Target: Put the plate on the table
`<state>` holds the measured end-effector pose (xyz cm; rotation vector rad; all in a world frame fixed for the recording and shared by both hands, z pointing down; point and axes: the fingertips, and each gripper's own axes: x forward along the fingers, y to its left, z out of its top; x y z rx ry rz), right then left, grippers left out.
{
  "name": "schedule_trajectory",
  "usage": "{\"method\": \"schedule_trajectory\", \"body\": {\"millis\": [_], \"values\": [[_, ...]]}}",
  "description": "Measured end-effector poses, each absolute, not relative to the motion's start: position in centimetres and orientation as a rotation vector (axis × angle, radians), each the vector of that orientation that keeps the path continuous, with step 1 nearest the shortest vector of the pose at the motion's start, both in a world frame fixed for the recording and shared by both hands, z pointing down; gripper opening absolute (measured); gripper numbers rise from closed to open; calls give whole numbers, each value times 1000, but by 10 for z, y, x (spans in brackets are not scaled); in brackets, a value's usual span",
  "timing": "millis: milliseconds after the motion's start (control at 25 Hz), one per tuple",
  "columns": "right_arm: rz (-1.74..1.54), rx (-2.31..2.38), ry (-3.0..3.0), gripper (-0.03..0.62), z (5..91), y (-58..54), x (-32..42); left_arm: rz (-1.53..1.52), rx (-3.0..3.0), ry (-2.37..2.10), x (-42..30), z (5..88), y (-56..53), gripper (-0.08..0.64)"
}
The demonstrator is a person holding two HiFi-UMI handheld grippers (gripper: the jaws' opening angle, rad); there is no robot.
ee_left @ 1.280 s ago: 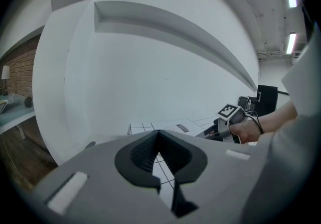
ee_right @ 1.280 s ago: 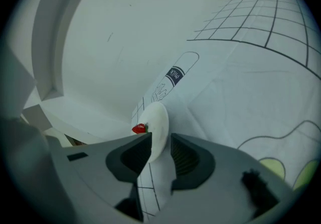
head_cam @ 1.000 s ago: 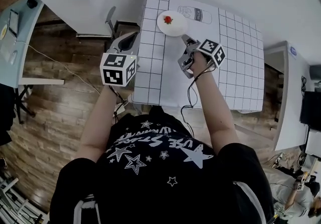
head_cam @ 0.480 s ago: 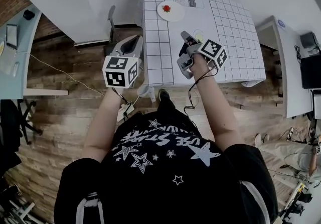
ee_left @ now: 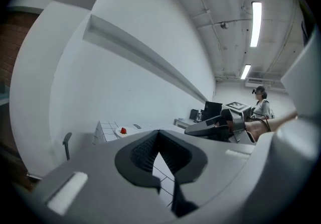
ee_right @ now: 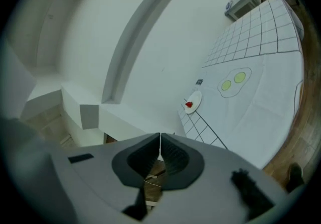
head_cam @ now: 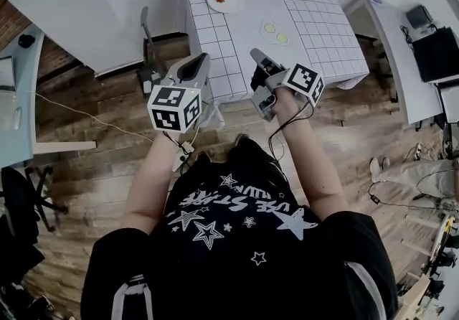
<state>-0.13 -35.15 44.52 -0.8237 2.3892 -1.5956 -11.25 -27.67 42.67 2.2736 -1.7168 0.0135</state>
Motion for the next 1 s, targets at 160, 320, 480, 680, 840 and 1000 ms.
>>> {"method": "schedule_trajectory", "body": {"millis": [160,320,480,680,840,1000], "values": [[-1501,-797,2456,17,431,-339,6,51,2340,-1695,-93,422,-270,9],[-1445,-782,2519,17,419,-328,17,62,2362,-1715,-82,411,-267,9],[-1404,-782,2527,17,406,-310,42,0,2335,-1720,-65,399,-260,9],[-1373,-789,2537,17,406,-275,88,-30,2333,-1670,-16,397,-237,9],[-1386,-814,2505,17,412,-251,120,31,2359,-1626,20,403,-213,9],[-1353,-818,2523,17,414,-227,136,51,2356,-1619,34,409,-192,9]]}}
